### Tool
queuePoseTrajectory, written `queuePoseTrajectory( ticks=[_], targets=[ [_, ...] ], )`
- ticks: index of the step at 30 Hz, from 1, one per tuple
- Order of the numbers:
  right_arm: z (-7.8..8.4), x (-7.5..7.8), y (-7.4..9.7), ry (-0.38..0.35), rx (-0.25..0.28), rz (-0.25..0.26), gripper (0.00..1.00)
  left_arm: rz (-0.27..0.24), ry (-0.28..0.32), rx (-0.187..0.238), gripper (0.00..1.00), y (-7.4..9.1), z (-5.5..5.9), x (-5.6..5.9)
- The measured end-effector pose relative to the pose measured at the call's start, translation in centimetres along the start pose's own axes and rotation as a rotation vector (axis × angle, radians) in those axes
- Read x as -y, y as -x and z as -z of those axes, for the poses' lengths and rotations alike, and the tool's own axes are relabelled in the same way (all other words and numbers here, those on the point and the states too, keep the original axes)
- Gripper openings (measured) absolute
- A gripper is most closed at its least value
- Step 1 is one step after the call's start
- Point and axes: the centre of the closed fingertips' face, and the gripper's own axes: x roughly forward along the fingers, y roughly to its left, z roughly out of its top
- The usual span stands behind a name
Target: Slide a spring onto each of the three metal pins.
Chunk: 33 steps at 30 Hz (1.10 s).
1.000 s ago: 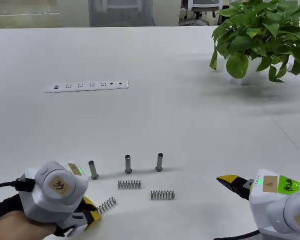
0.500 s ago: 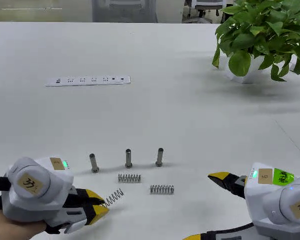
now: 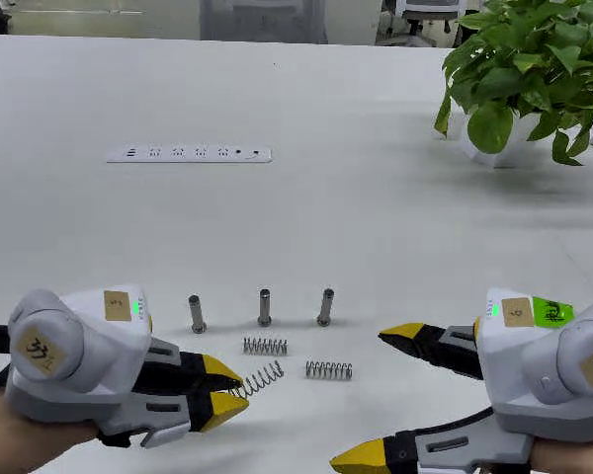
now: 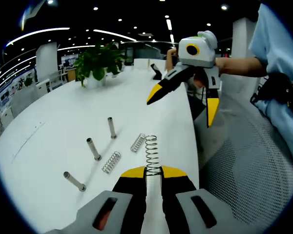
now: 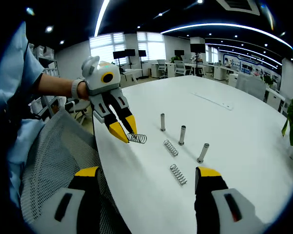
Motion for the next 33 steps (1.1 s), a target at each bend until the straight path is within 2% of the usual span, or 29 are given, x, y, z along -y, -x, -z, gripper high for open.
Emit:
queuePoseTrajectory(
  ticks=[4,6,9,12,17,24,33],
  targets=[
    [-0.7,-0.4,-0.4,0.037,-0.003,-0.054,0.69,0.02,-0.037,0.001,0.1,0.0,-0.2,0.2],
    [-1.1,-0.4,-0.7,0.041,-0.003,-0.067,0.6,0.027,-0.047,0.005,0.09,0.1,-0.4,0.4],
    [-1.2,-1.0,-1.0,0.033,-0.025,-0.128,0.49,0.043,-0.069,0.021,0.09,0.0,-0.9,0.9],
    [-1.5,-1.2,-1.4,0.052,-0.039,-0.168,0.39,0.059,-0.094,0.023,0.09,-0.1,-1.1,1.4],
    [-1.8,-1.4,-1.7,0.047,-0.052,-0.218,0.3,0.076,-0.12,0.029,0.09,-0.3,-1.4,2.0],
    [-1.9,-2.1,-2.2,0.068,-0.077,-0.278,0.23,0.1,-0.151,0.038,0.09,-0.4,-1.8,2.5],
    [-1.3,-2.7,-2.7,0.061,-0.098,-0.303,0.13,0.114,-0.147,0.047,0.09,-0.7,-1.7,2.9]
  ],
)
